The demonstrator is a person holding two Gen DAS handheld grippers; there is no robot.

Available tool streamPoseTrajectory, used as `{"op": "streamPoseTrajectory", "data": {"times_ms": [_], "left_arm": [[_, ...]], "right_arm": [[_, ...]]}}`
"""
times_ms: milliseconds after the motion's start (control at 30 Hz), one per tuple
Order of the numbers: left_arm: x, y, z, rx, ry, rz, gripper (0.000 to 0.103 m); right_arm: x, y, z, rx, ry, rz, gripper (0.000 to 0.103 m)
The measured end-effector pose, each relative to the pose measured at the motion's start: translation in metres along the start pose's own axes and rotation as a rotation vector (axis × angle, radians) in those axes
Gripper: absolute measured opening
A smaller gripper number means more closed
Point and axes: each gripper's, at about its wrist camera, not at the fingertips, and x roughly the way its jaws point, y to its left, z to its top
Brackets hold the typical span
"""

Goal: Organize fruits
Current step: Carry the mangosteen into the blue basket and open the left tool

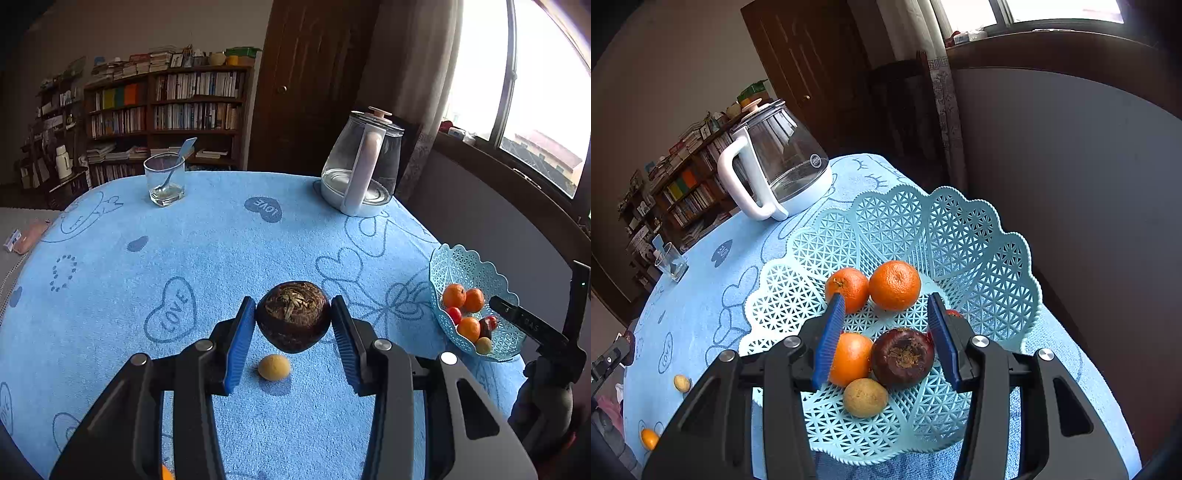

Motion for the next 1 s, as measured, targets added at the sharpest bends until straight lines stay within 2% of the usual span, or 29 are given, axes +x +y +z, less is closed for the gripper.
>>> {"op": "streamPoseTrajectory", "data": {"times_ms": [400,667,1000], "left_arm": [[0.008,-0.028,-0.009,0.058,0.027,-0.037,0.043],[0.022,-0.074,-0.016,0.147,0.045,-0.111,0.043],[0.052,-0.127,-0.014,0.191,0.065,-0.224,0.043]], "right_arm": [[-0.021,-0.007,-0.008,0.021,-0.139,-0.075,0.048],[-0.02,-0.005,-0.01,0.021,-0.154,-0.081,0.048],[-0.02,-0.004,-0.01,0.032,-0.162,-0.071,0.048]]}}
